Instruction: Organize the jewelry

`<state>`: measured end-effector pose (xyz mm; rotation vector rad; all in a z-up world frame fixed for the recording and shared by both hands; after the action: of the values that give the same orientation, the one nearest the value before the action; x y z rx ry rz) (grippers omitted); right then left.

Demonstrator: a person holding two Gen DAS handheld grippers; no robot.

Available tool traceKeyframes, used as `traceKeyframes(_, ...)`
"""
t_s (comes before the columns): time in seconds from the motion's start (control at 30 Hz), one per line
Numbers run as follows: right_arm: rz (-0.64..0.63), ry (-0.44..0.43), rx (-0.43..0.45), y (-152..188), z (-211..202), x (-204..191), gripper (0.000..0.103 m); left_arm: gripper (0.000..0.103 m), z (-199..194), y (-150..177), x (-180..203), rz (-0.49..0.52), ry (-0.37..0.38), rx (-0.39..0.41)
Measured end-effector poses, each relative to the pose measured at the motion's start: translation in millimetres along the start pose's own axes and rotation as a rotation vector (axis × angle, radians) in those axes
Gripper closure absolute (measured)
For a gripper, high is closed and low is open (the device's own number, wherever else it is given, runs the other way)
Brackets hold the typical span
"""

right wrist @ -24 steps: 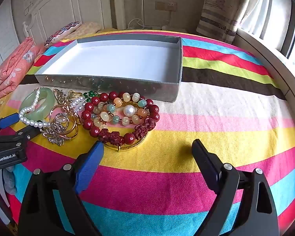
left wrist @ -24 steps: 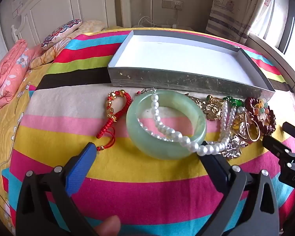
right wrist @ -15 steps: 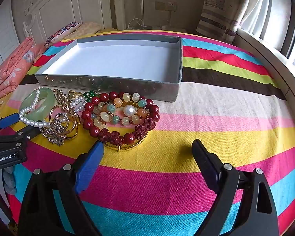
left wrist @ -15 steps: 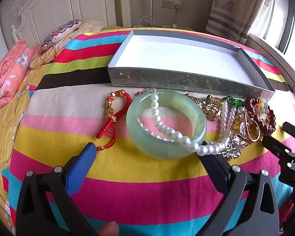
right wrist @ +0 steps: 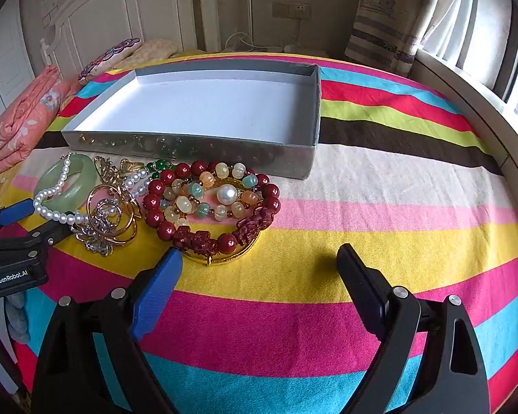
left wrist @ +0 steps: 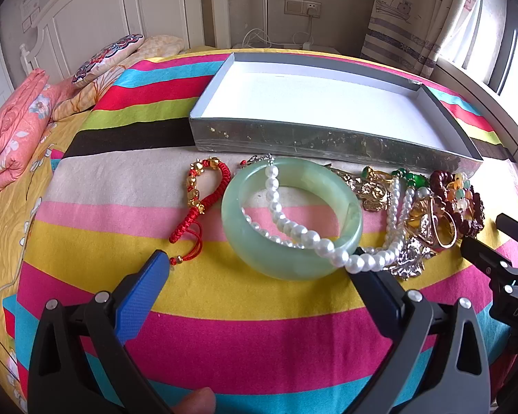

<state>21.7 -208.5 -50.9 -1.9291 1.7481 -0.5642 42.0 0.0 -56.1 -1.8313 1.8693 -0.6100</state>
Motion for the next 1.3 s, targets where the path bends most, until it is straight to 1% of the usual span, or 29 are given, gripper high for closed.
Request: traceKeyframes(1.3, 0.000, -0.001, 0.001, -0.2, 1.6, -2.2, 0.016, 0.002, 0.0, 0.0, 0.0, 0.000, 0.000, 0.000)
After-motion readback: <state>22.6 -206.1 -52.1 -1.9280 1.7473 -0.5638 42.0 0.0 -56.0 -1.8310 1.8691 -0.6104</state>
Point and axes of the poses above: each gripper's, at about its wrist camera, not at the fingertips, and z roughly the way its jaws point, x to its right, y to its underside, the point moved 7 cm from there along z, roughly the way its jaws point
